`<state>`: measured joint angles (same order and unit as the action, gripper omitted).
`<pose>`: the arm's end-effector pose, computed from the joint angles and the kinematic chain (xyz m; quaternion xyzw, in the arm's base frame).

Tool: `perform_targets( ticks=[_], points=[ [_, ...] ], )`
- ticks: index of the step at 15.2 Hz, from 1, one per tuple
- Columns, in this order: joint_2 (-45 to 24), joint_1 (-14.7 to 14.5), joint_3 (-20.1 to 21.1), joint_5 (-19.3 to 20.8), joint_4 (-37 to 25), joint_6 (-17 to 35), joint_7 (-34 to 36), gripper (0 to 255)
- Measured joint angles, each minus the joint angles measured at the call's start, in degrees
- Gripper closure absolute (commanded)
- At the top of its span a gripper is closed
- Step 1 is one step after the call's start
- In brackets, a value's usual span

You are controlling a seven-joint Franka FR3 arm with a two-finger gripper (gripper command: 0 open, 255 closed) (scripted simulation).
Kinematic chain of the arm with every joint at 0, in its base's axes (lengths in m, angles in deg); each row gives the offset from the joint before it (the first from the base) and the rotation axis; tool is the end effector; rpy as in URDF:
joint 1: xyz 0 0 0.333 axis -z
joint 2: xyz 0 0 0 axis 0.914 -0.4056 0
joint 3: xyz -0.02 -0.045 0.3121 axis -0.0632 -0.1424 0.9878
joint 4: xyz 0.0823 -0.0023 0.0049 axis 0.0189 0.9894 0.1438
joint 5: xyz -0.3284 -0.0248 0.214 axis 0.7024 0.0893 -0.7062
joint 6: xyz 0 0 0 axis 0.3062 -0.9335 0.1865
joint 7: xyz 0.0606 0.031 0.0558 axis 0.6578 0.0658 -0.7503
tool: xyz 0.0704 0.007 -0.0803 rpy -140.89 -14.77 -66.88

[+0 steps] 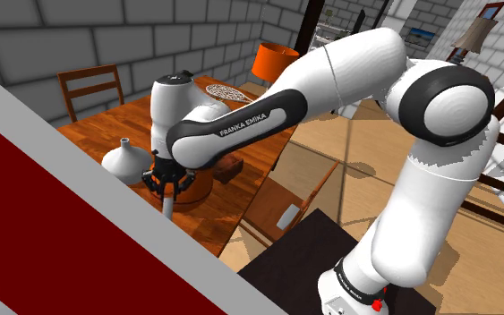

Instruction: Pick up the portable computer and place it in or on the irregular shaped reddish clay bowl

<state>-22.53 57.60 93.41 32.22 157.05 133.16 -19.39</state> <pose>0.4923 0.3254 0.3454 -0.9716 0.2357 0.0051 0.0183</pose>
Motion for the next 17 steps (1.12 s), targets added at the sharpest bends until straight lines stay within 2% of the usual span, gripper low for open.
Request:
perform_targets(
  ticks=[17],
  points=[
    [5.62, 1.15, 0.57, -3.32, -6.03, -11.07, -2.55, 255]
  ],
)
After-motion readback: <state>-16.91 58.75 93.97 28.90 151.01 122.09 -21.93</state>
